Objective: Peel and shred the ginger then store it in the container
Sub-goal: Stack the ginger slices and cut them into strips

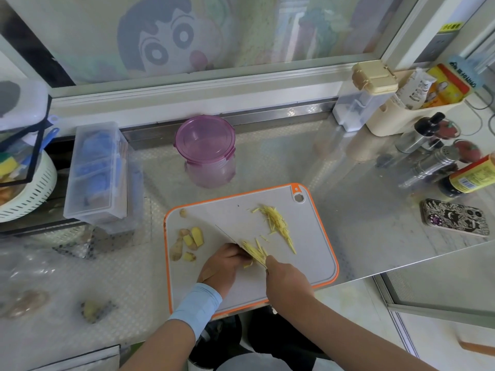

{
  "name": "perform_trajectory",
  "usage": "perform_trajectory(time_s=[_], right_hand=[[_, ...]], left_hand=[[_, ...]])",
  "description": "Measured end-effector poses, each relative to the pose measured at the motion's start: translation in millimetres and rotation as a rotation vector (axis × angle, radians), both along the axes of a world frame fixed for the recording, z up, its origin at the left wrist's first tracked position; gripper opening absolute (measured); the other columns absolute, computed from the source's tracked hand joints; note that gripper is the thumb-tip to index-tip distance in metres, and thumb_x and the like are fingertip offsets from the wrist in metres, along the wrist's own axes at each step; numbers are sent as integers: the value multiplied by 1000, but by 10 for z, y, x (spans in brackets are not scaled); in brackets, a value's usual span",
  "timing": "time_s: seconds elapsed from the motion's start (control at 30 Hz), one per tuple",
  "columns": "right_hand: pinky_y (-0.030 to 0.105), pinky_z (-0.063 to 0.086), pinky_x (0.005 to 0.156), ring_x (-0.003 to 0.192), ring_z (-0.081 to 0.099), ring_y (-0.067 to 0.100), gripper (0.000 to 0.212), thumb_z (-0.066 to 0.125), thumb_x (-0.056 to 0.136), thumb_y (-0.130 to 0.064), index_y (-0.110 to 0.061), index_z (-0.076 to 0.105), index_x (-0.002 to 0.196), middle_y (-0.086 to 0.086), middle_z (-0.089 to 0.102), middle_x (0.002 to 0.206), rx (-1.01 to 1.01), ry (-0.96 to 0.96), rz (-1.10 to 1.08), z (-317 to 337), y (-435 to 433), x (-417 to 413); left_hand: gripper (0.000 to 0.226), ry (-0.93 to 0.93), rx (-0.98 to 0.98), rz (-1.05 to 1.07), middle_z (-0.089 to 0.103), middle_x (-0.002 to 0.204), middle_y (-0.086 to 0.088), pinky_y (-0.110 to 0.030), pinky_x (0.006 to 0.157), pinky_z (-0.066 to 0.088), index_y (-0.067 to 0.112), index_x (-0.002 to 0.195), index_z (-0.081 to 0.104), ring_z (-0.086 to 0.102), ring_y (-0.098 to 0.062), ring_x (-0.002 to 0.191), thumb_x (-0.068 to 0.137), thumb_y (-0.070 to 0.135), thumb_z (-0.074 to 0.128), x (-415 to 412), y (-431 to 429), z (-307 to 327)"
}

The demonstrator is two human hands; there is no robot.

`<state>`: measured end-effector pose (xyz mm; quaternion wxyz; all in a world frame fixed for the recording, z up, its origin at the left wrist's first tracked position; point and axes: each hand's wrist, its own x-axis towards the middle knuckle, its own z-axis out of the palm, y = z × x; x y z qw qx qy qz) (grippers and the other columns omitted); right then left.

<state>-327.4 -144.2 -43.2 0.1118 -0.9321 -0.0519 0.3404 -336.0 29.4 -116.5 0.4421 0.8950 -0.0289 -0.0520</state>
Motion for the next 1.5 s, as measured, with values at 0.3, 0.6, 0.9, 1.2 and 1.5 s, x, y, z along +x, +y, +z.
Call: perform_trajectory(time_s=[0.3, 0.6, 0.9, 1.2, 1.5], right_hand=[[30, 34, 52, 72, 48, 27, 20, 41, 91, -3, -19, 38, 103, 2, 44, 76, 33, -40, 43, -30, 197, 147], [29, 30, 46, 63, 46, 20, 19, 39, 93, -6, -23, 32, 98, 2, 46, 75, 28, -30, 5, -9, 87, 52], [28, 33, 49, 66, 48, 21, 21, 41, 93, -3, -21, 32, 97, 1, 44, 75, -4, -1, 5, 3, 70, 43], [31, 42, 61, 72, 51, 23, 18, 43, 95, -6, -19, 40, 106, 0, 43, 75, 19, -20, 17, -33, 144, 118], [30, 37, 47, 60, 46, 17, 25, 41, 91, -1, -22, 32, 101, 3, 50, 75, -24, 12, 35, 68, 35, -3]], left_hand=[[31, 242, -338, 213, 67, 97, 17, -23, 95, 44, 32, 81, 78, 61, -2, 101, 82, 3, 66, -22, -72, 122], [22, 310, -467, 290, 69, 99, 7, -16, 89, 44, 16, 82, 79, 63, -4, 97, 81, -2, 66, 5, -108, 192], [33, 272, -418, 229, 66, 100, 16, -28, 98, 45, 33, 84, 78, 62, -7, 103, 82, 2, 66, -3, -81, 142], [30, -71, 42, 7, 64, 103, 7, -9, 87, 41, 22, 94, 75, 52, 5, 101, 82, 21, 48, -63, -16, 56], [22, 158, -103, 138, 62, 105, 24, -3, 87, 35, 33, 90, 76, 48, 18, 103, 86, 25, 56, -43, -60, 64]])
